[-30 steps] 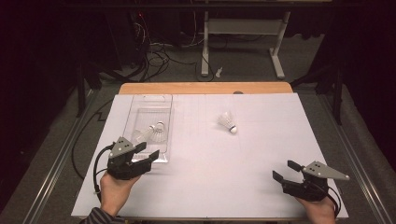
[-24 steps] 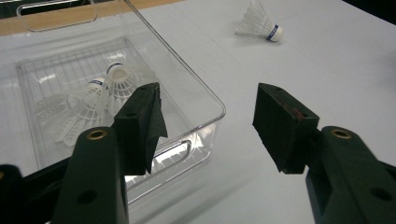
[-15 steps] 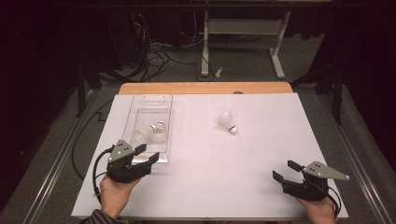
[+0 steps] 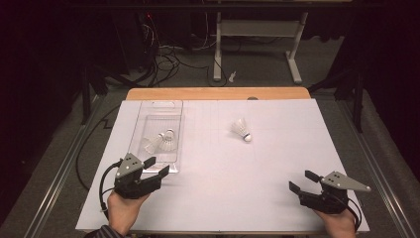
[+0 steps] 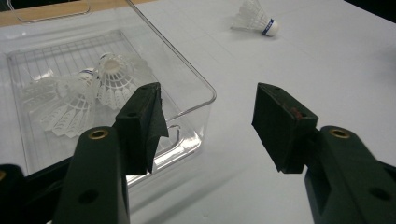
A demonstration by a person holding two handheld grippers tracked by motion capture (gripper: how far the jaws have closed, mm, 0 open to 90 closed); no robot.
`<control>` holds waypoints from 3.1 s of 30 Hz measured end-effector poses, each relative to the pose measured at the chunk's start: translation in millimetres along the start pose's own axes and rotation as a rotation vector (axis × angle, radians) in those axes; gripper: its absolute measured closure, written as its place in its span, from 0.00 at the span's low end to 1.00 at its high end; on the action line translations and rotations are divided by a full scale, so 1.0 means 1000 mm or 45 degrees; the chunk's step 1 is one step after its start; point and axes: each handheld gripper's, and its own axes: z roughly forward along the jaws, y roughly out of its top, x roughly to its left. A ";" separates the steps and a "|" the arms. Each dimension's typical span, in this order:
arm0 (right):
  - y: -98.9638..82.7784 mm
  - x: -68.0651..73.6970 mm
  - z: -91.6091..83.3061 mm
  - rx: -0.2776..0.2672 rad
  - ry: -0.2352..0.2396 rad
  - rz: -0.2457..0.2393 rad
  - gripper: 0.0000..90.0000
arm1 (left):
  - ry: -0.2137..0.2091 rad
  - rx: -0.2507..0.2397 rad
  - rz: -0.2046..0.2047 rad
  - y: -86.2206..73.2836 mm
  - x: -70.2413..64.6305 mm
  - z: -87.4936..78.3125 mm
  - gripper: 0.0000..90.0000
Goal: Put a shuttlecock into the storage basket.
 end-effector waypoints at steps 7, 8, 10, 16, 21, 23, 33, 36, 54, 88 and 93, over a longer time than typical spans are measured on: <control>0.000 0.000 0.000 -0.002 0.001 -0.003 0.31 | -0.037 -0.011 -0.011 -0.004 -0.001 0.002 0.47; 0.000 0.000 0.000 -0.002 0.001 -0.003 0.31 | -0.043 -0.014 -0.019 -0.005 0.000 0.002 0.47; 0.000 0.000 0.000 -0.002 0.000 -0.003 0.31 | -0.047 -0.016 -0.032 -0.008 0.001 0.002 0.47; 0.000 0.000 0.000 0.001 0.000 -0.001 0.31 | -0.061 -0.028 -0.052 -0.012 0.003 0.003 0.46; 0.000 0.000 0.000 -0.001 -0.001 -0.001 0.31 | -0.065 -0.031 -0.056 -0.015 0.003 0.004 0.46; 0.000 0.000 0.000 -0.001 0.000 -0.001 0.31 | -0.064 -0.038 -0.055 -0.016 0.004 0.004 0.46; 0.000 -0.001 0.000 -0.003 0.001 0.004 0.31 | -0.063 -0.040 -0.051 -0.020 0.003 0.006 0.45; 0.000 0.000 0.000 -0.002 0.003 0.000 0.31 | -0.064 -0.037 -0.050 -0.022 0.004 0.007 0.45; 0.000 -0.001 0.000 -0.005 0.003 0.007 0.31 | -0.054 -0.034 -0.092 -0.033 0.008 0.011 0.43; 0.000 -0.001 0.000 -0.004 -0.002 0.002 0.31 | -0.085 -0.045 -0.053 -0.032 -0.001 0.012 0.43; 0.000 0.000 0.000 -0.003 0.000 -0.001 0.31 | -0.097 -0.041 -0.047 -0.029 -0.004 0.012 0.43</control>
